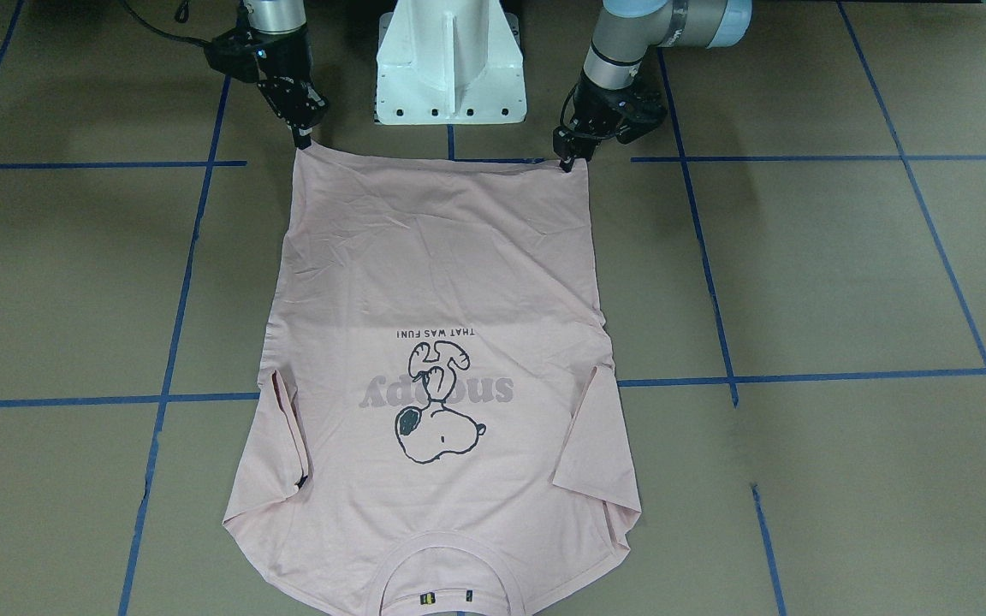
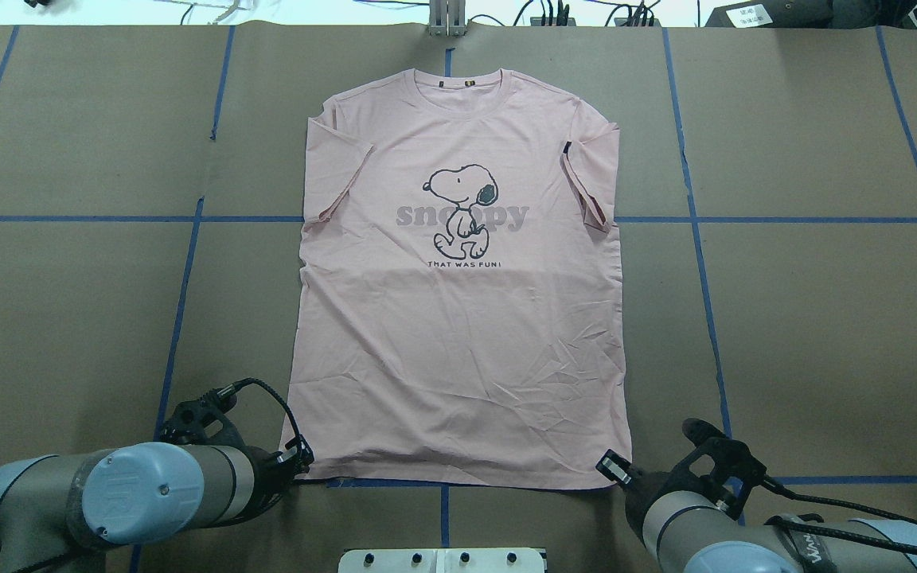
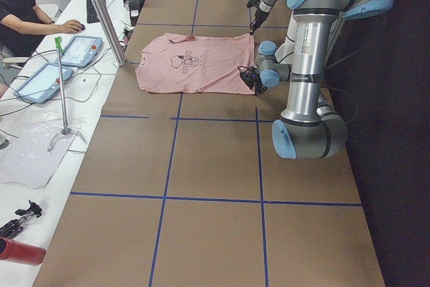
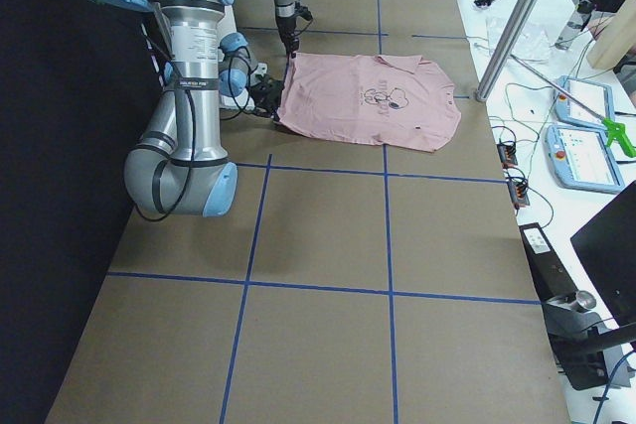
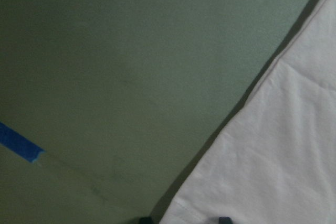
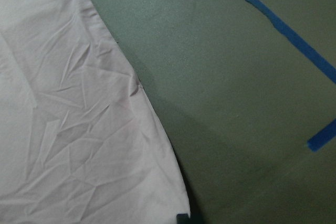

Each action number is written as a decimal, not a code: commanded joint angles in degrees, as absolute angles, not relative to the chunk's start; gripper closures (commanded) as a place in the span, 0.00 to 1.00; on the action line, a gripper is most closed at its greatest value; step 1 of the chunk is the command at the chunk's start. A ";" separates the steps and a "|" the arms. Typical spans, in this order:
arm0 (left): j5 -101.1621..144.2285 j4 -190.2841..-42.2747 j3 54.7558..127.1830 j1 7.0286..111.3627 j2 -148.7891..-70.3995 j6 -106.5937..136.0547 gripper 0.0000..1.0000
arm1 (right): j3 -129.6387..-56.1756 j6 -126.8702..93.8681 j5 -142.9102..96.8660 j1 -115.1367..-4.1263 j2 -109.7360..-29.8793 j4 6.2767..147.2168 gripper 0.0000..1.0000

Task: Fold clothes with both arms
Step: 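Move the left gripper to the other near hem corner, then grasp both near hem corners and fold them toward the collar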

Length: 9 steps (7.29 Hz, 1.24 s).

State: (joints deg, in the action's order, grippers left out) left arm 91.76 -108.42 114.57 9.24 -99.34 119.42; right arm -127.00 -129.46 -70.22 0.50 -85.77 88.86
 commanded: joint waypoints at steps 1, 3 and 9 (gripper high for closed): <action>91.76 -108.37 114.96 9.40 -99.23 119.36 1.00 | -127.00 -129.46 -70.22 0.44 -85.78 88.86 1.00; 91.76 -105.32 118.80 9.32 -99.40 119.36 1.00 | -128.57 -129.38 -70.40 0.44 -86.22 88.86 1.00; 91.58 -88.68 134.05 9.46 -102.90 124.66 1.00 | -142.57 -125.28 -73.54 -5.40 -91.45 88.86 1.00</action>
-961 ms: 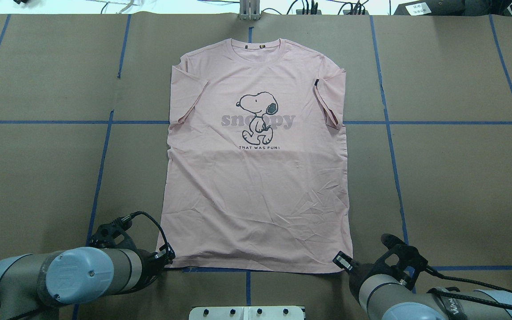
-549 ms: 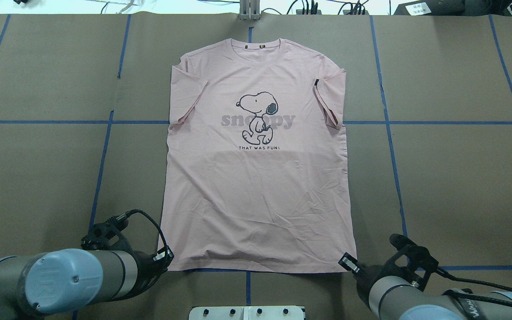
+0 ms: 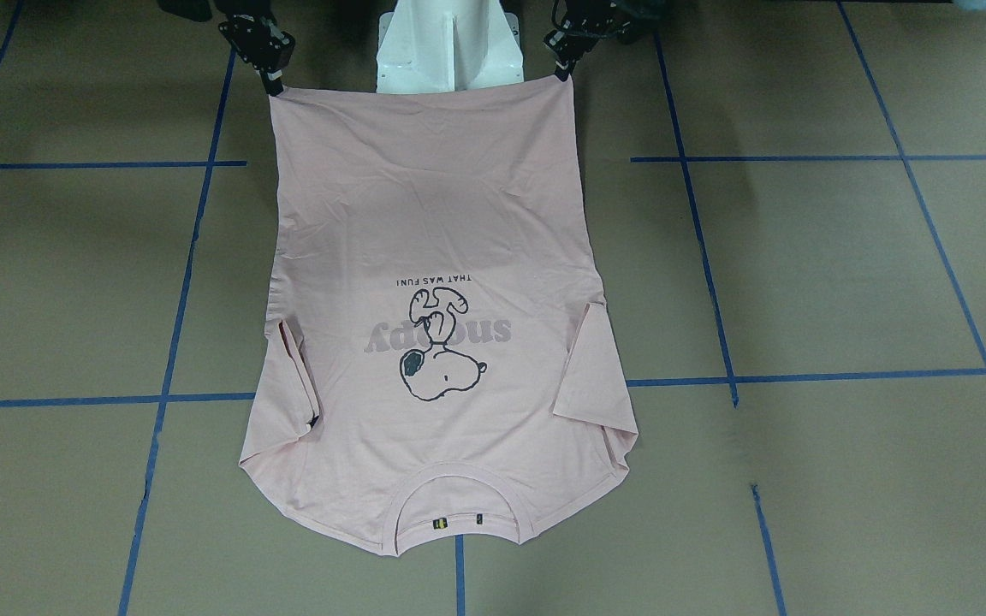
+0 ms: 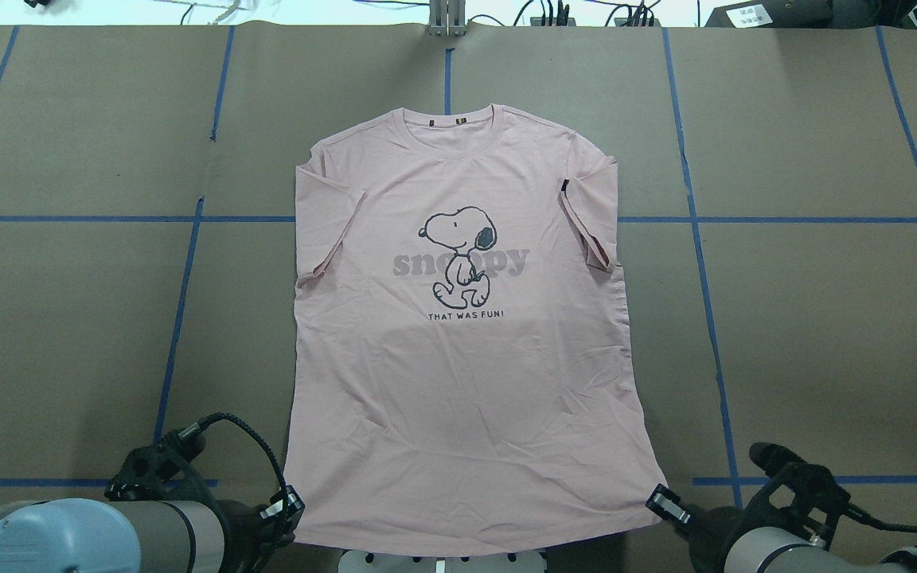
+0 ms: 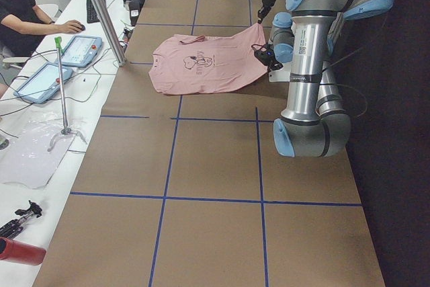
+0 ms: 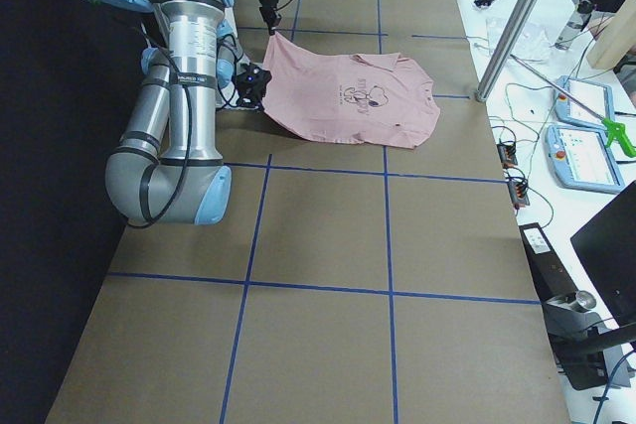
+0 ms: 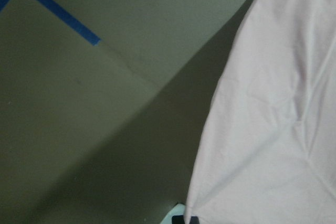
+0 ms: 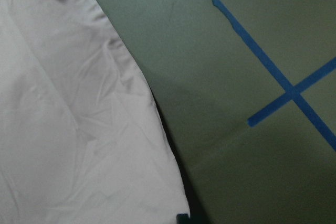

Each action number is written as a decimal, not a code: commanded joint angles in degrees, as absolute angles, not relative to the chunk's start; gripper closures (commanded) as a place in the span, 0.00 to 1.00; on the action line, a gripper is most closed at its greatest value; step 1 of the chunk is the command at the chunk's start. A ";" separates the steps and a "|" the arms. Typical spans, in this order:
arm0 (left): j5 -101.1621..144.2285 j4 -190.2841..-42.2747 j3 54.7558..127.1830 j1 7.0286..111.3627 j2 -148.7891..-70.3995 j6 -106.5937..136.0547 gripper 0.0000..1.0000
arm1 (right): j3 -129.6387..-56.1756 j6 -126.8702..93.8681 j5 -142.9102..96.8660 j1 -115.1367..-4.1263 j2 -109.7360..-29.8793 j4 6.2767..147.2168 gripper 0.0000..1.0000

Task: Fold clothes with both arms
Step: 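Grasp both near hem corners and fold them toward the collar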

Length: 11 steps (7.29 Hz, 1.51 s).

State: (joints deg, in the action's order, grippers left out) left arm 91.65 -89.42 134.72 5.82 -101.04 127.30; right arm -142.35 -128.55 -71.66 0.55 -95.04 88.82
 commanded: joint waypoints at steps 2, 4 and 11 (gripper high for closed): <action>91.23 -88.85 123.12 20.16 -113.58 115.01 1.00 | -134.00 -113.86 -79.87 -18.83 -79.00 93.57 1.00; 88.25 -92.26 114.64 28.87 -116.89 103.15 1.00 | -122.57 -106.03 -82.52 -27.12 -70.35 95.36 1.00; 82.71 -113.33 85.56 40.87 -125.59 93.34 1.00 | -87.86 -89.21 -89.12 -42.71 -53.53 86.20 1.00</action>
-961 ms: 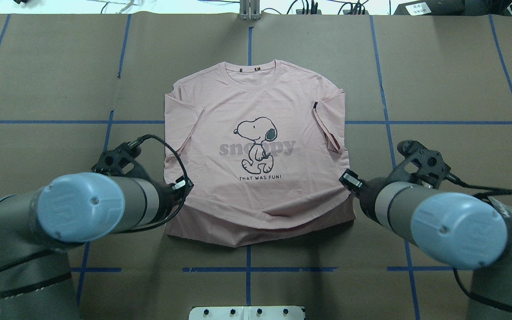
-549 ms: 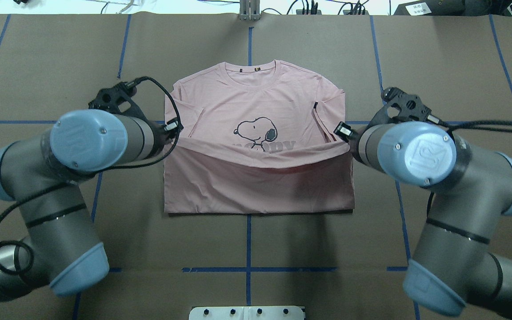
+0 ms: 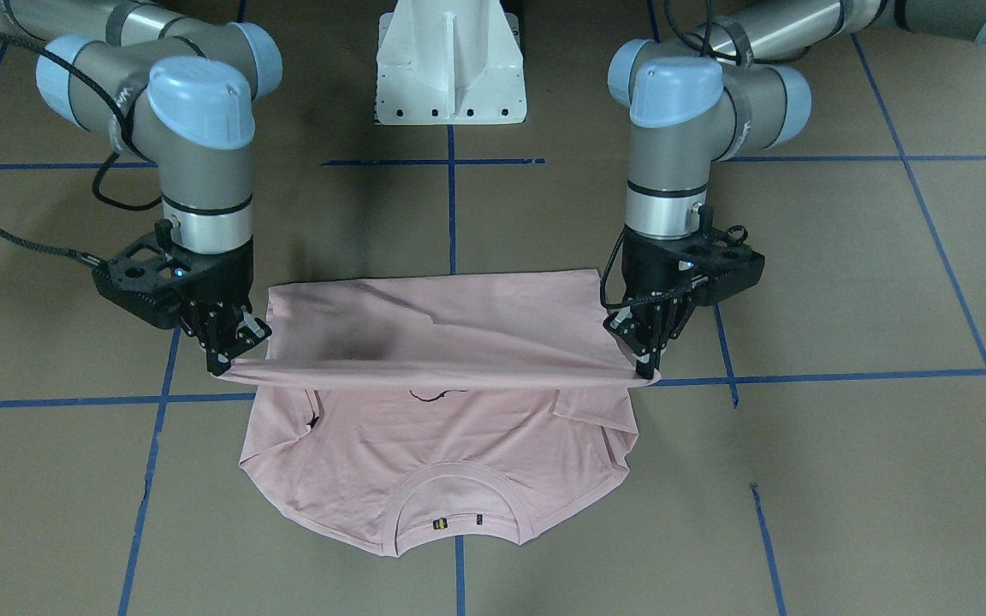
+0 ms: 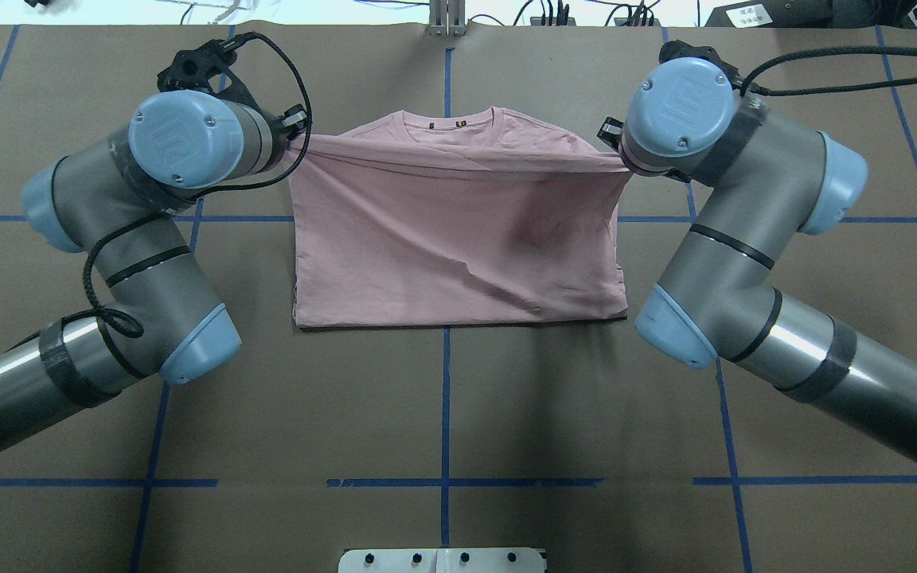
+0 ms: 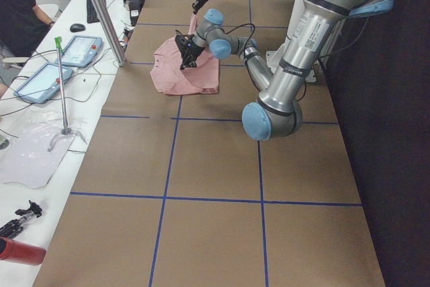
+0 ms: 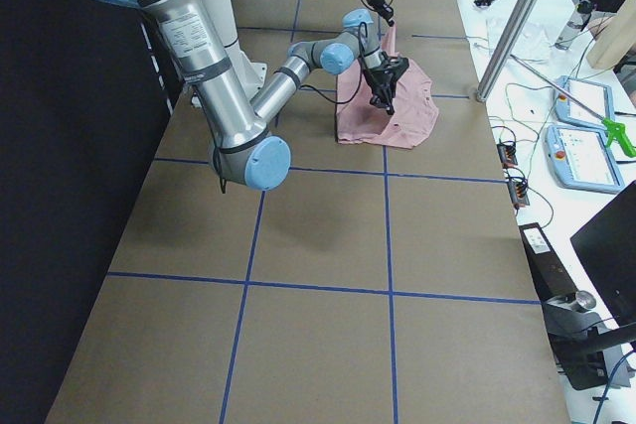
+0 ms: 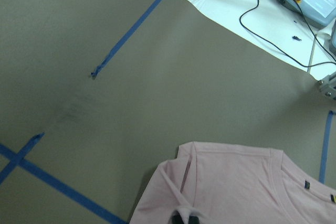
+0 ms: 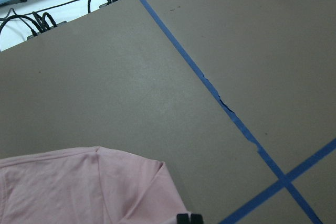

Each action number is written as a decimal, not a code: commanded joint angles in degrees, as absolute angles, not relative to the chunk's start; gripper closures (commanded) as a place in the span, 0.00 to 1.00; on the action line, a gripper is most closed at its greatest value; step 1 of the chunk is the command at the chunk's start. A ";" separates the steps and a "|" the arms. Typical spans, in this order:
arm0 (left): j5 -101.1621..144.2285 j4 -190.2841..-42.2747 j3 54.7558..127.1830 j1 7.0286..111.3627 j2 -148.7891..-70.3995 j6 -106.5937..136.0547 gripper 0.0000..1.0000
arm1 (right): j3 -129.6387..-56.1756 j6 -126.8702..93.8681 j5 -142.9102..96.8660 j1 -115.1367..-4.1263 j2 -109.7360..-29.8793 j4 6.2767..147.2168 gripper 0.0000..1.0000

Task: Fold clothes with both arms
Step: 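Grasp both near hem corners and fold them toward the collar, then lay the hem down near the collar and open both grippers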

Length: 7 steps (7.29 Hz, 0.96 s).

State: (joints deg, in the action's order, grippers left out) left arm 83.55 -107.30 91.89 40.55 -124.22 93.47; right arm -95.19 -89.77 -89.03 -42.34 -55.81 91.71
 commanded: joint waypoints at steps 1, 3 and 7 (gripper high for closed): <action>82.71 -114.77 81.78 40.87 -127.42 93.34 1.00 | -84.93 -89.12 -89.21 -42.71 -53.35 83.61 1.00; 82.35 -119.42 74.22 40.78 -129.80 93.34 1.00 | -78.62 -88.68 -89.30 -42.45 -49.60 83.15 1.00; 80.86 -122.87 67.41 40.34 -132.63 93.34 0.90 | -70.58 -88.51 -89.30 -42.45 -47.64 77.26 1.00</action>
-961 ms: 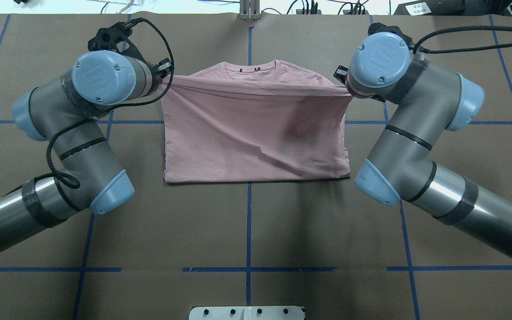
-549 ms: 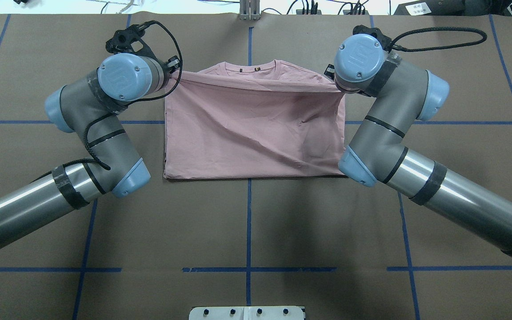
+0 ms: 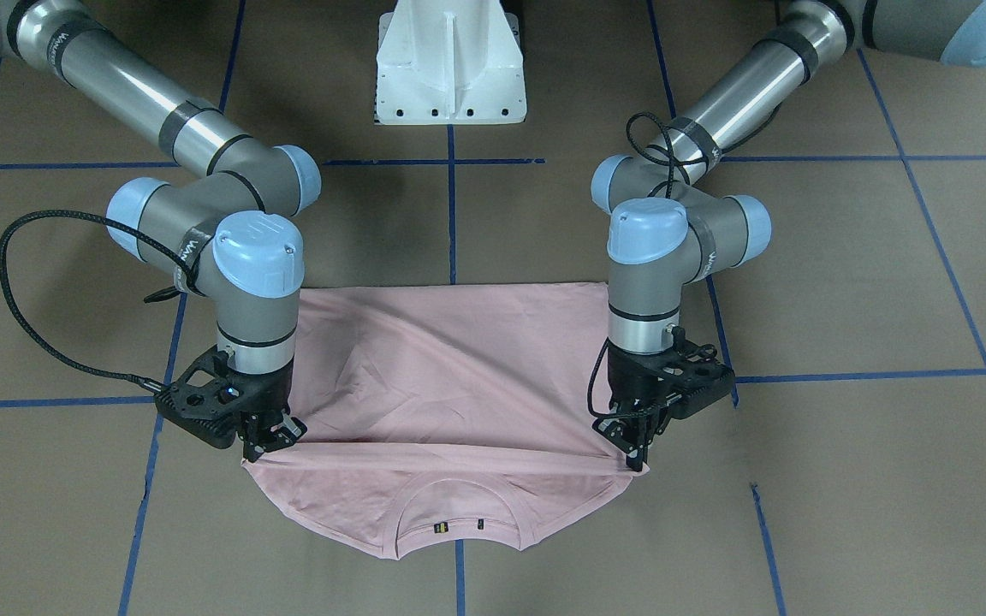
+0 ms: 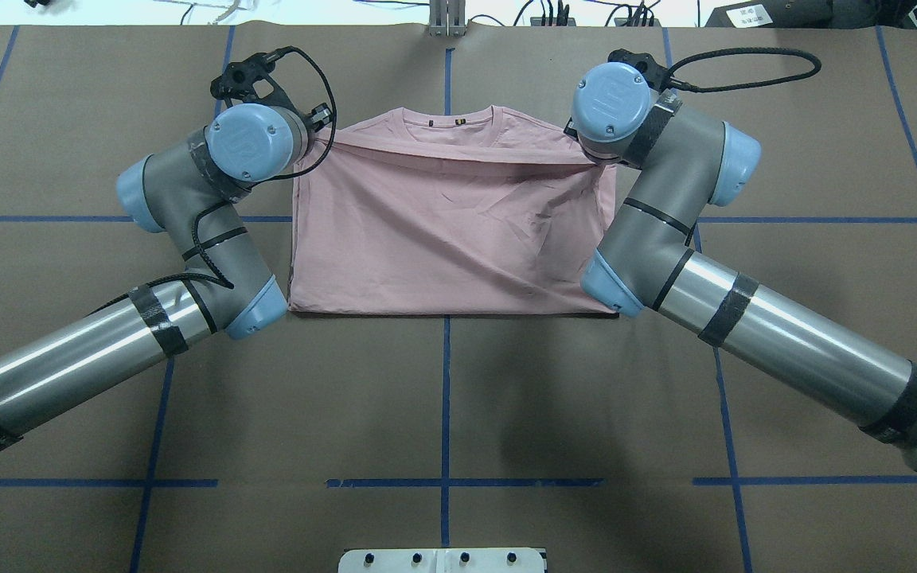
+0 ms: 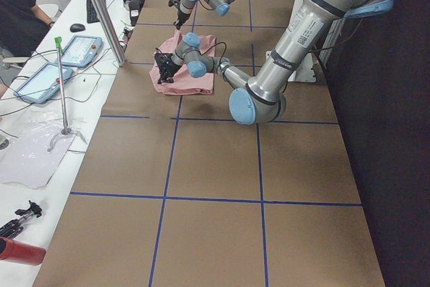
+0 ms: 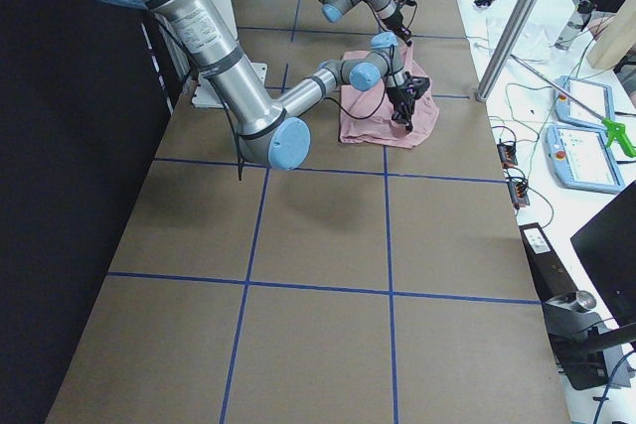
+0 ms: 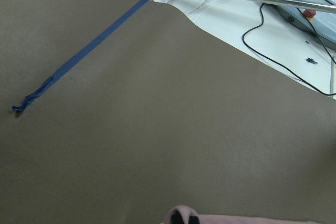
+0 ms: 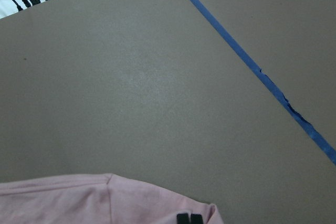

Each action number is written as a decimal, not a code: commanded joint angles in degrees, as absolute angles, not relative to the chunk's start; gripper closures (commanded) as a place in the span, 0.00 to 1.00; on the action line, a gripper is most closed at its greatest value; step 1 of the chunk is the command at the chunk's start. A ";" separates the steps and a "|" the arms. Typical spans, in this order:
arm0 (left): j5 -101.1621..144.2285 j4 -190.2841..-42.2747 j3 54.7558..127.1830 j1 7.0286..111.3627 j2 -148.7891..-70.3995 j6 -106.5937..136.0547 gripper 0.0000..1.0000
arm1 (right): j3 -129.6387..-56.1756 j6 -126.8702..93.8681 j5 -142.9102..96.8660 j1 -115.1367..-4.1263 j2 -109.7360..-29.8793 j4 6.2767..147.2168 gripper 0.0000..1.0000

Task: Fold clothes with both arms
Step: 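Lay the hem down near the collar and open both grippers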

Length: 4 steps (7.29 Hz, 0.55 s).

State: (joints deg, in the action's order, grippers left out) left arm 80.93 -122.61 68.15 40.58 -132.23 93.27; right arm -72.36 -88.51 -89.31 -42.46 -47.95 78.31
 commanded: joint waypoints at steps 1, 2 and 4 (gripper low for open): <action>80.86 -123.57 66.98 39.99 -132.54 93.34 0.86 | -70.32 -88.51 -89.30 -42.45 -47.46 77.26 1.00; 80.86 -124.10 66.97 39.90 -132.54 93.34 0.68 | -70.31 -88.42 -89.30 -42.45 -47.37 77.26 0.44; 81.03 -127.59 67.41 40.08 -132.01 93.34 0.48 | -70.92 -88.77 -89.56 -42.45 -47.46 75.08 0.18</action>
State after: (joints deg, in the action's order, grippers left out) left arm 80.90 -125.18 67.26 40.02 -132.30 93.38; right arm -70.53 -88.54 -89.44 -42.41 -47.24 76.63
